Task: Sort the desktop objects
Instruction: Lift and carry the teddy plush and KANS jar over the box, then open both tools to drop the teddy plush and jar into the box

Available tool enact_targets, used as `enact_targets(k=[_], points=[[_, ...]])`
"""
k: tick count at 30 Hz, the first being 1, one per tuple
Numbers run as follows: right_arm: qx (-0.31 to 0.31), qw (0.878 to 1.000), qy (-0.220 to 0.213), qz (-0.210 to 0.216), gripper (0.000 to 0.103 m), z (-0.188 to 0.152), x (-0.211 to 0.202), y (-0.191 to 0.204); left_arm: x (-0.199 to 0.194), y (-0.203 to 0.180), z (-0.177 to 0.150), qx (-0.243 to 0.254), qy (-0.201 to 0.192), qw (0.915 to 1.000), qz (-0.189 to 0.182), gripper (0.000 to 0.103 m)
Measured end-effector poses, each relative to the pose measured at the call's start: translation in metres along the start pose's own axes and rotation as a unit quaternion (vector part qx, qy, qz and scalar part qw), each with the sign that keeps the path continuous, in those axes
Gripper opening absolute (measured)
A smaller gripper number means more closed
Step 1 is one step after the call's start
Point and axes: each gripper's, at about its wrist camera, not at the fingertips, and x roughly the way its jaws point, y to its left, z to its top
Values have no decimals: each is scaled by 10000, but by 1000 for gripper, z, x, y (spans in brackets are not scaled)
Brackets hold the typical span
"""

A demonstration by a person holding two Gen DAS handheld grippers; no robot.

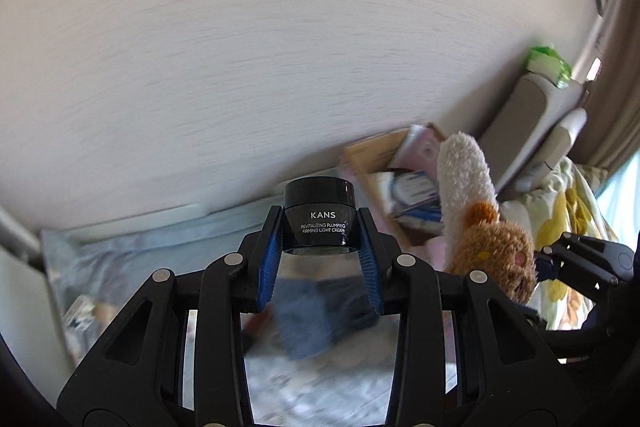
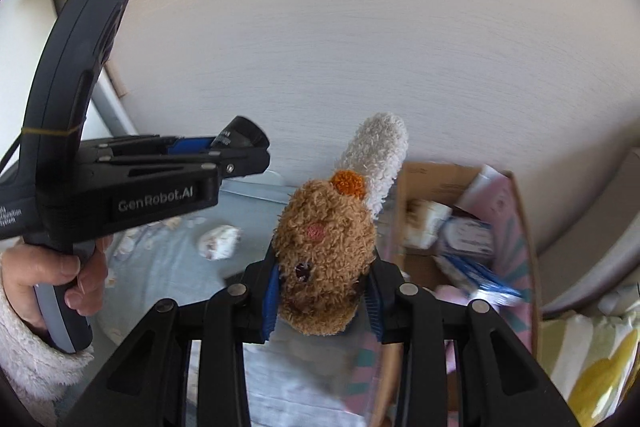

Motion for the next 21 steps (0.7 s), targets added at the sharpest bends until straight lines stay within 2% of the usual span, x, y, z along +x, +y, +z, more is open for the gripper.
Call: enact_targets(k=[10,16,21], points=[[340,9981,368,-369,33,-34,0,-81,77,-85,26,400,365,9978,-370,32],[491,9958,696,-345,33,-59,12,-110,120,-114,25,574,614,9958,-367,32],[651,9935,882,-296,33,-77,19,-123,140,-126,18,665,795,9941,-330,32]])
